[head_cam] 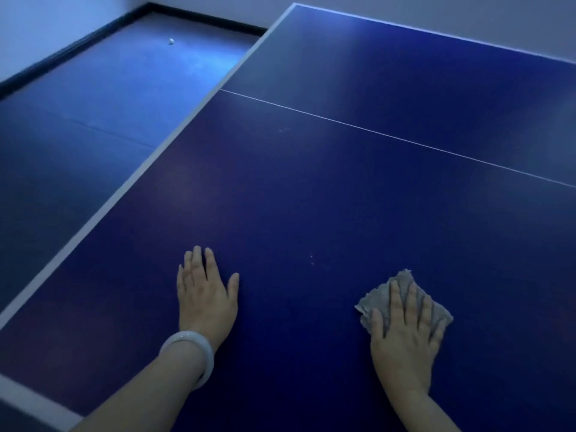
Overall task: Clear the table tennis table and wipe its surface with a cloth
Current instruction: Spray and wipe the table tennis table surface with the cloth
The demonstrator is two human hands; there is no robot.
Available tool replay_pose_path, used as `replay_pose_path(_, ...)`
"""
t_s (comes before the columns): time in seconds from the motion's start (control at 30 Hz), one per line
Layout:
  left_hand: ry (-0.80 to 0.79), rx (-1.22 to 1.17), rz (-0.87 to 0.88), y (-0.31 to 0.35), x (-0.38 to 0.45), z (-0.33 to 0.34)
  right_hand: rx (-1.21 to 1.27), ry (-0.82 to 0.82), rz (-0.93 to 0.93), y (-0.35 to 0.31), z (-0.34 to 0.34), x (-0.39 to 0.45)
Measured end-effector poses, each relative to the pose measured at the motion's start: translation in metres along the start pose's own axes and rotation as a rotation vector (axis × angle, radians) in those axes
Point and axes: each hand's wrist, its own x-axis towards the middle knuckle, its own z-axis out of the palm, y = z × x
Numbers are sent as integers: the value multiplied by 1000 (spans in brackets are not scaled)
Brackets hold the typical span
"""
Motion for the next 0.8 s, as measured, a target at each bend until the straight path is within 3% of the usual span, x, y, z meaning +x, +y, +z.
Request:
replay_pose_path(0.17, 43, 103, -12, 1, 0, 11, 40, -26, -301, -55, 13, -3)
replay_pose_path(0.3, 38, 108, -20, -1, 3, 13, 23, -79, -554, -87, 8, 60)
replay_pose_path(0.37, 34, 107, -15, 0, 2, 14, 82, -111, -438, -80, -4, 111)
replay_pose_path(0.47, 42, 112, -13, -1, 3, 15, 146, -128, -40, -58, -23, 150)
replay_pose_path(0.53, 46, 112, -11, -1, 3, 16, 114, -97, 3, -60, -19, 131)
replay_pose_path(0.6, 50, 100, -6, -1, 3, 16, 68, -17, -175, -81, -3, 85)
replay_pose_path(0.7, 45, 123, 1, -1, 3, 15, 3, -16, -618, -118, 21, 29)
replay_pose_path(0.8, 43, 124, -3, -1, 3, 15, -67, -58, -915, -123, 14, 58)
